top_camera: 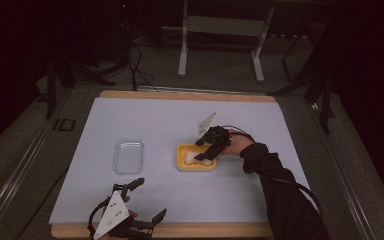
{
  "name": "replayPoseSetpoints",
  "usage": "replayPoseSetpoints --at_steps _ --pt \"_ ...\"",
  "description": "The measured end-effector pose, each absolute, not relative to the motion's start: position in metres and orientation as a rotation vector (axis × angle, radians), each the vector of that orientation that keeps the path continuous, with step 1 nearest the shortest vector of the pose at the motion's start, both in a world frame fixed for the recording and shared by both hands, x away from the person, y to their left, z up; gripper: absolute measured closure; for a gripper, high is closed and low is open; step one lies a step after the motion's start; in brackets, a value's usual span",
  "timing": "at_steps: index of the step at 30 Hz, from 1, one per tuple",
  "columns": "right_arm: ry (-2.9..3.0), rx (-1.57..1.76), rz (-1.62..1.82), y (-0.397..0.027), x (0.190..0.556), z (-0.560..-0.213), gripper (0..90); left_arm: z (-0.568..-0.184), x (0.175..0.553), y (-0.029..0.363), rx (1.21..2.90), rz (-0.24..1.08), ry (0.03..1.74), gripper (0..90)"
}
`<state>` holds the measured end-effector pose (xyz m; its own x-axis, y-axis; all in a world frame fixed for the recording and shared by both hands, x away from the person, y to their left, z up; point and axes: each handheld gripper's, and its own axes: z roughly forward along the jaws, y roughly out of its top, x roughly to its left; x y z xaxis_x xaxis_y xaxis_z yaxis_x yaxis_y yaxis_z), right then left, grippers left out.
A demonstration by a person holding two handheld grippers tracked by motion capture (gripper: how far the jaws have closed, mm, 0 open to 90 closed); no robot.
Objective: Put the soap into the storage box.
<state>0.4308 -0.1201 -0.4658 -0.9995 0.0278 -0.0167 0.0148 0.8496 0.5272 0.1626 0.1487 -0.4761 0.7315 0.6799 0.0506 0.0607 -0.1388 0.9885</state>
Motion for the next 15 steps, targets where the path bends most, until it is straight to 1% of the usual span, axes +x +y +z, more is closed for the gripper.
replayPoseSetpoints --at_steps 7,9,11,15 --pt "2.982 0.130 0.824 -0.127 0.422 -0.454 39.9 -0.477 0.163 0.148 1.647 0.592 0.607 0.0" --pt "2.979 0.182 0.832 -0.130 0.422 -0.450 37.6 -0.477 0.164 0.148 1.648 0.593 0.606 0.0" --pt "2.969 0.251 0.831 -0.134 0.421 -0.445 30.8 -0.477 0.164 0.148 1.652 0.593 0.606 0.0" --pt "2.920 0.336 0.816 -0.141 0.419 -0.438 28.1 -0.477 0.165 0.147 1.656 0.589 0.609 0.0"
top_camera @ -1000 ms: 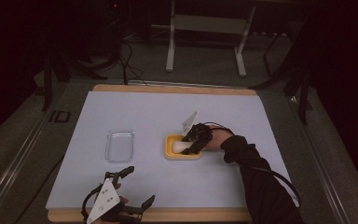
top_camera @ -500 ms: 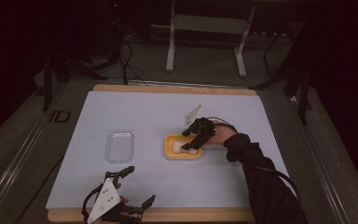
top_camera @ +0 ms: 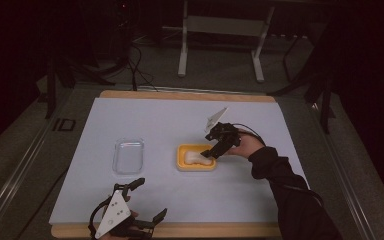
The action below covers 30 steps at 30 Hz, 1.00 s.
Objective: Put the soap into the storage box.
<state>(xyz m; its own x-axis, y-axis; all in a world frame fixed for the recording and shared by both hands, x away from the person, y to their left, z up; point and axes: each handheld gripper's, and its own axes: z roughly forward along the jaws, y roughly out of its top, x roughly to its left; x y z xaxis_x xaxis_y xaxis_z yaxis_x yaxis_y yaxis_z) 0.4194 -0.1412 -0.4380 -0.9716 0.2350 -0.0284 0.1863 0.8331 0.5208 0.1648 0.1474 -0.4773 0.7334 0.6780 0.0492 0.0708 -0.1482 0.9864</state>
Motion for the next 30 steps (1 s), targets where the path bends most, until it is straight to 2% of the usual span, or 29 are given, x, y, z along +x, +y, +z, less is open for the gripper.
replayPoseSetpoints --at_steps 5,20,30 --pt "2.908 0.448 0.844 -0.150 0.417 -0.431 14.1 -0.477 0.165 0.147 1.658 0.591 0.607 0.0" --pt "2.757 0.743 0.922 -0.188 0.410 -0.429 13.8 -0.477 0.165 0.147 1.661 0.588 0.609 0.0" --pt "2.653 0.832 0.936 -0.209 0.390 -0.432 13.6 -0.478 0.166 0.146 1.665 0.581 0.610 0.0"
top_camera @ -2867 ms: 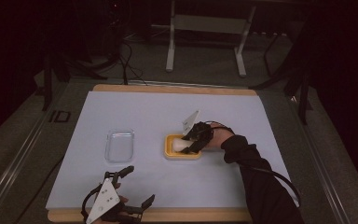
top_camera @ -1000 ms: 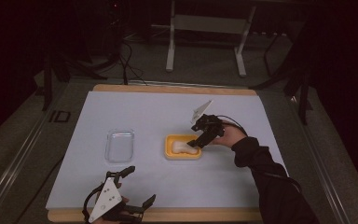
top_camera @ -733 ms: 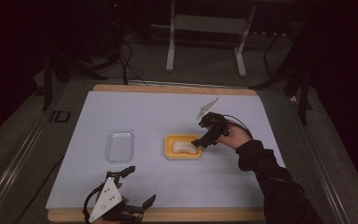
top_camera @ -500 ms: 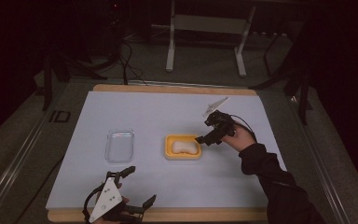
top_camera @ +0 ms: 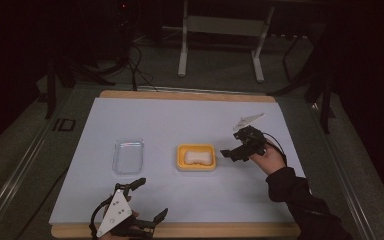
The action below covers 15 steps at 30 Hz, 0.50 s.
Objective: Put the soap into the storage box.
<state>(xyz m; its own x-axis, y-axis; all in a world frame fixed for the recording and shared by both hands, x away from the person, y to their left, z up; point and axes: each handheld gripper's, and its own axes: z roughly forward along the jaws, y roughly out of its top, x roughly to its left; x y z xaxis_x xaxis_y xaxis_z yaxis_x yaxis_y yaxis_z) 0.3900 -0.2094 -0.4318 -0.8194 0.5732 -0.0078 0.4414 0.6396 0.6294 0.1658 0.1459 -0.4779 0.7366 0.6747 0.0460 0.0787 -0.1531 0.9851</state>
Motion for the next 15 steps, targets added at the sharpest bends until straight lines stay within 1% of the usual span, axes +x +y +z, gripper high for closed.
replayPoseSetpoints --at_steps 15 --pt "2.572 0.906 0.937 -0.236 0.359 -0.445 13.9 -0.478 0.167 0.145 1.668 0.575 0.613 0.0"
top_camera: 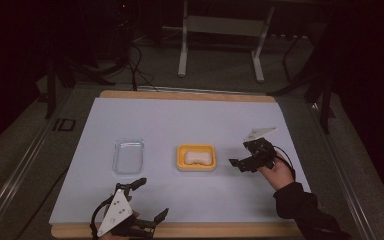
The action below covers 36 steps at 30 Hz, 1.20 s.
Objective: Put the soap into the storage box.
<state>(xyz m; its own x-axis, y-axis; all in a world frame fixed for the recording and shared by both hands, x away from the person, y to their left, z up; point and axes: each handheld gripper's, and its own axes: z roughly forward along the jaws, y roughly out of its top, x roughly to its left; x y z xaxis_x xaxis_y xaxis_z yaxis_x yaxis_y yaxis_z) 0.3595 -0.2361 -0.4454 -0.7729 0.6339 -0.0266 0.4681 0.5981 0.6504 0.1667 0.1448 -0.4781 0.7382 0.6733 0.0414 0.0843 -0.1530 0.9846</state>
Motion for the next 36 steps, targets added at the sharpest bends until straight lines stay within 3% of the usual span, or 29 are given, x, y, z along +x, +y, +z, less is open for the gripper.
replayPoseSetpoints --at_steps 36 --pt "2.458 1.036 0.972 -0.288 0.299 -0.468 13.6 -0.478 0.166 0.142 1.691 0.571 0.602 0.0"
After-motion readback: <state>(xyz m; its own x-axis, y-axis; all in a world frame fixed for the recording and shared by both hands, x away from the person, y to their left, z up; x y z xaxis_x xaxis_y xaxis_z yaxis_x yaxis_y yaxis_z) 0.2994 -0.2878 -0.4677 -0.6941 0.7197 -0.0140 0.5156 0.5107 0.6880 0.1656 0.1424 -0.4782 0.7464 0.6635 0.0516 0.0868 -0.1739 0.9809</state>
